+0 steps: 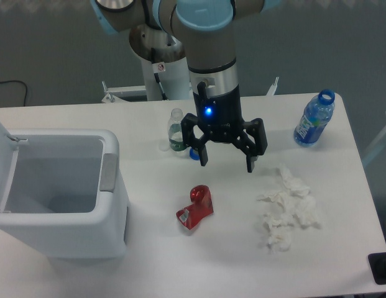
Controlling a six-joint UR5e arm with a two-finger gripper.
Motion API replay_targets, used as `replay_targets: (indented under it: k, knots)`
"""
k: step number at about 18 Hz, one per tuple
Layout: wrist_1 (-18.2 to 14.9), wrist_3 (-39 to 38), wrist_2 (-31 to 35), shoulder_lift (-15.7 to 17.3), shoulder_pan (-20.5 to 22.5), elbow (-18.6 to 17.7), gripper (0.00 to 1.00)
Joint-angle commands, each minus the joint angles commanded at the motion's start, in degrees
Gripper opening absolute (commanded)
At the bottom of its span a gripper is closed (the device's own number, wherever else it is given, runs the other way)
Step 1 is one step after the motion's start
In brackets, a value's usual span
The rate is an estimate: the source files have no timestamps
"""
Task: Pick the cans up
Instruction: 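Move the open gripper toward the crushed red can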
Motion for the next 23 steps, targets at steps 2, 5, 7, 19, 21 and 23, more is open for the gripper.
replay_targets:
  k: [2,5,7,19,21,23]
  knots:
    - [-0.17,-0.09,0.44,-0.35,0.00,0.44,1.00]
    - [0.00,-0.09,0.53,-1.14,-0.09,0.26,1.00]
    - [0.18,-0.17,0.62,-2.45,-0.09,0.44,1.00]
    - [2.46,-0.09,0.62,-9.23,-0.09,-1.84,1.00]
    - [2.37,0.52,0.53,-9.32,-0.09,-3.33,1.00]
    - [2.29,2.71,0.70,-9.23,-0.09,-6.23,1.00]
